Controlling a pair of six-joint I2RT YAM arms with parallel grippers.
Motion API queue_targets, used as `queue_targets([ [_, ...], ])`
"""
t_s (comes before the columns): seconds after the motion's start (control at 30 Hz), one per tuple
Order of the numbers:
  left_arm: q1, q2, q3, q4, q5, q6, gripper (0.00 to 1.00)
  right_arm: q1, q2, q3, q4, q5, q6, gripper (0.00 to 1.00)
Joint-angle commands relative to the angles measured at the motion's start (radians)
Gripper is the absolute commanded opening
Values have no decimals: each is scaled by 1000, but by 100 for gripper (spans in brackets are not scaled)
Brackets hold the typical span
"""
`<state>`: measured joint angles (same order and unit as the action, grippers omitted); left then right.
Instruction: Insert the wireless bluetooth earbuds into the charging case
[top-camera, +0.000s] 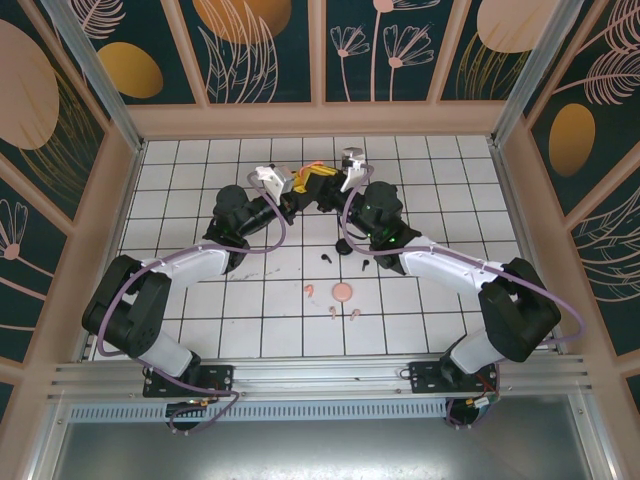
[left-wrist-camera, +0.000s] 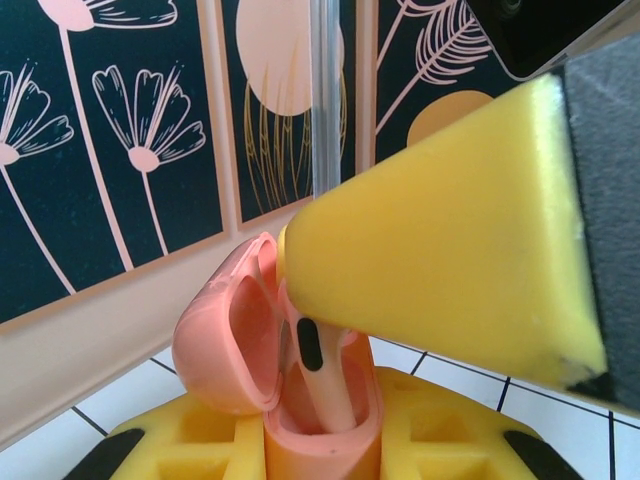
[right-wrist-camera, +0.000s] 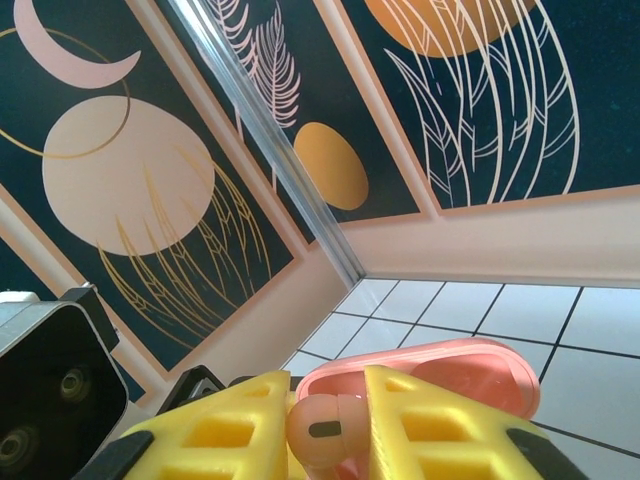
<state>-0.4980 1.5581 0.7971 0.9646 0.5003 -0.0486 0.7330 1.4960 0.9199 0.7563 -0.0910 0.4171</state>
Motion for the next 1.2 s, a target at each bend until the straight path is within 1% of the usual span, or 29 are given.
queue_targets([
  [0.0,-19,-47,46,150,24,-27,0,8,34,-23,-102,22,15,26],
  [0.2,-19,-43,42,141,23,-44,0,3,42,18,-143,43,49,35],
  [0.53,-19,-35,45,141,15,-56,0,-16,50,40,-172,42,90,38],
  [0.57,-19,-33,47,140,14,-57,0,-19,50,44,-176,38,96,40],
  [0.67,-18,-33,41,140,9,-59,0,-28,49,69,-189,10,112,50],
  [0.73,-20,-33,35,138,7,-59,0,-33,48,102,-215,-7,116,52],
  [0.87,-19,-33,27,139,4,-62,0,-37,51,150,-241,-34,121,58],
  [1.03,-20,-30,25,143,6,-68,0,-40,61,196,-280,-41,117,59],
  [1.17,-18,-27,25,147,8,-75,0,-41,68,204,-279,-46,119,60],
])
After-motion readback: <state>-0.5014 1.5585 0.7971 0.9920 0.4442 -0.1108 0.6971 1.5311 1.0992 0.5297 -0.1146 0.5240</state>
